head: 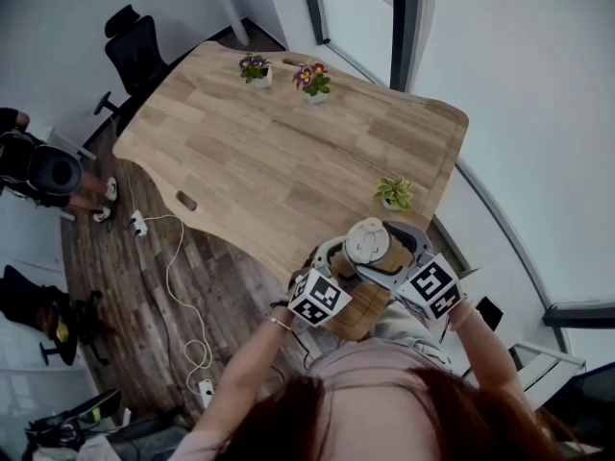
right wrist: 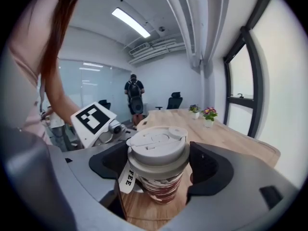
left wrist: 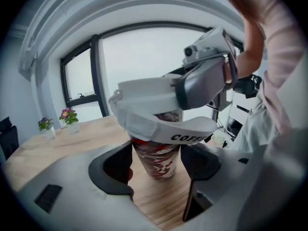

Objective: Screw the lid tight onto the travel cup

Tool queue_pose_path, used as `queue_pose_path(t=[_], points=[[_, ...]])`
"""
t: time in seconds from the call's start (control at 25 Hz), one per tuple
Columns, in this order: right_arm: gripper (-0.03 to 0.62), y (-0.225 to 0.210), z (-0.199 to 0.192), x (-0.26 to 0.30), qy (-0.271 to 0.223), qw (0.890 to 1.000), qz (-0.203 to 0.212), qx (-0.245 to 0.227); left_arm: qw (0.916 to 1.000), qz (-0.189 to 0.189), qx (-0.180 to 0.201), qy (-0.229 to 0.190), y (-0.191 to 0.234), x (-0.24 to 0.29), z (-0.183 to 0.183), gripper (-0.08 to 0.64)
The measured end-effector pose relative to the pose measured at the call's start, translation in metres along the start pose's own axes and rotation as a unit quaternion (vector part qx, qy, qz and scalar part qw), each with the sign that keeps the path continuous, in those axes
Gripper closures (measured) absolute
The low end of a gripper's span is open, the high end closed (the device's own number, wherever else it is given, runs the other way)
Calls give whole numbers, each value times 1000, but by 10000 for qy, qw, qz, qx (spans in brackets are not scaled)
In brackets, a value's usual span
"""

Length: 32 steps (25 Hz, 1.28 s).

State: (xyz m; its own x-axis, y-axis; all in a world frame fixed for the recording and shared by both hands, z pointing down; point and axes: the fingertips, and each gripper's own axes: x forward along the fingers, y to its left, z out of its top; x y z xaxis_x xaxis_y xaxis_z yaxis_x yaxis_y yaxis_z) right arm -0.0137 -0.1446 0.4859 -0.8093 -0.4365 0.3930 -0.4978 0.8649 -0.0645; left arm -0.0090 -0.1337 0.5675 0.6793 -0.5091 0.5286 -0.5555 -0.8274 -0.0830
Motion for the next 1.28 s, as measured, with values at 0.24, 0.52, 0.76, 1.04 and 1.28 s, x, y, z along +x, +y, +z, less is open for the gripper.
queue_pose_path(t=[0.24, 0.52, 0.76, 1.04, 1.28], points=[[216, -5, -3, 0, -203, 9950, -943, 258, 9937, 1037, -424, -23, 2, 5, 3, 244], [216, 0, 0, -4, -42, 9996, 81, 257, 9999, -5, 56, -88, -2, 1, -3, 245], [216, -3, 0, -5, -79, 9997, 73, 196, 9999, 26, 150, 29, -1, 3, -1, 245], [218, -6, -1, -5, -195, 9977, -519, 378, 9979, 618, -167, 51, 2, 4, 0, 247], [221, -4, -1, -6, -217, 9964, -738, 365, 9943, 1004, -353, 48, 2, 2, -1, 247]])
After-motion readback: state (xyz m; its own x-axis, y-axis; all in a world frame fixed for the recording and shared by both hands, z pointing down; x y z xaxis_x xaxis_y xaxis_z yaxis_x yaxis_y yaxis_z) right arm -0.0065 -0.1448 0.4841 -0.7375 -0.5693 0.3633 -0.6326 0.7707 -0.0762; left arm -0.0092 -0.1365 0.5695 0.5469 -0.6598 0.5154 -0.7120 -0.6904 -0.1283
